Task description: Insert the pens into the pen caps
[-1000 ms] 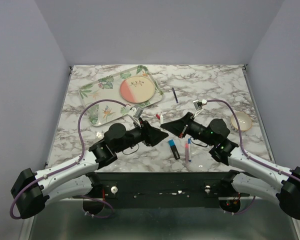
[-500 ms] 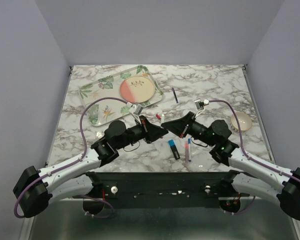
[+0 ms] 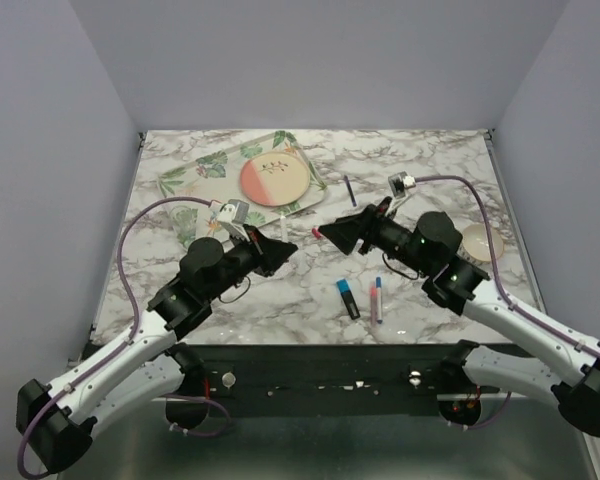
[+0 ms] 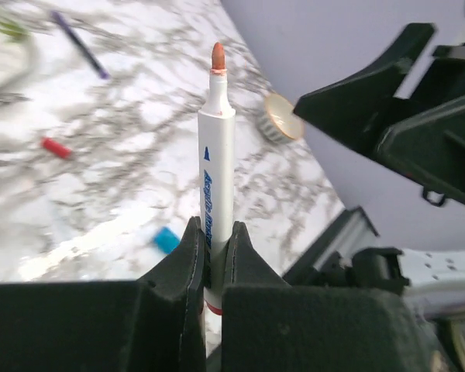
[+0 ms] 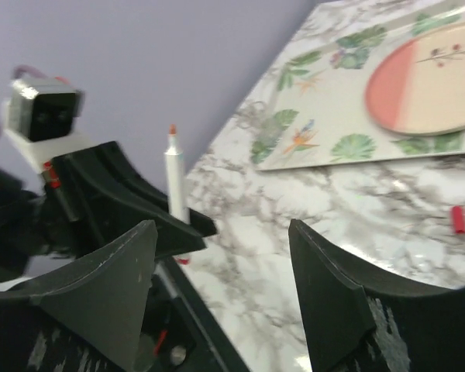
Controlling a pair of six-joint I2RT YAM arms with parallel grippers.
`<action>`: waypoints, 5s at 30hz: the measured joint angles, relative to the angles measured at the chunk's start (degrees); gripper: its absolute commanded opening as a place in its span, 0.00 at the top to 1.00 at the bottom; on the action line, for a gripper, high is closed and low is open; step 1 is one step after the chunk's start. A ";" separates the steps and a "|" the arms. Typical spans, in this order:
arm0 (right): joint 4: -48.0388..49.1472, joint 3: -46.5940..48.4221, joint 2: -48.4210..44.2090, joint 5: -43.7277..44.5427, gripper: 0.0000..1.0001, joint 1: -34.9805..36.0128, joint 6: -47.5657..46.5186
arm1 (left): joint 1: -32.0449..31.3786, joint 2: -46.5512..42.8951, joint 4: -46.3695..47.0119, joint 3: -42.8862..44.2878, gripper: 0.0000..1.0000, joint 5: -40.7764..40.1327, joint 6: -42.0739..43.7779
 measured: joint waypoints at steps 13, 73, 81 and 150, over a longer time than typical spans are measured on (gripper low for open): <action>-26.71 29.03 38.91 15.82 0.38 -0.17 -21.57 | 1.01 -12.81 -20.81 7.02 1.00 -18.03 14.43; -37.64 31.23 38.16 16.90 0.99 -4.72 -20.41 | 1.01 -1.57 -10.01 -2.99 1.00 2.71 4.37; -14.71 17.35 9.51 7.08 0.99 -4.96 -8.94 | 1.01 0.57 0.39 -2.62 1.00 13.27 2.54; 23.80 -0.90 5.90 -3.39 0.99 5.90 3.34 | 0.98 0.11 8.85 -0.42 1.00 24.15 0.83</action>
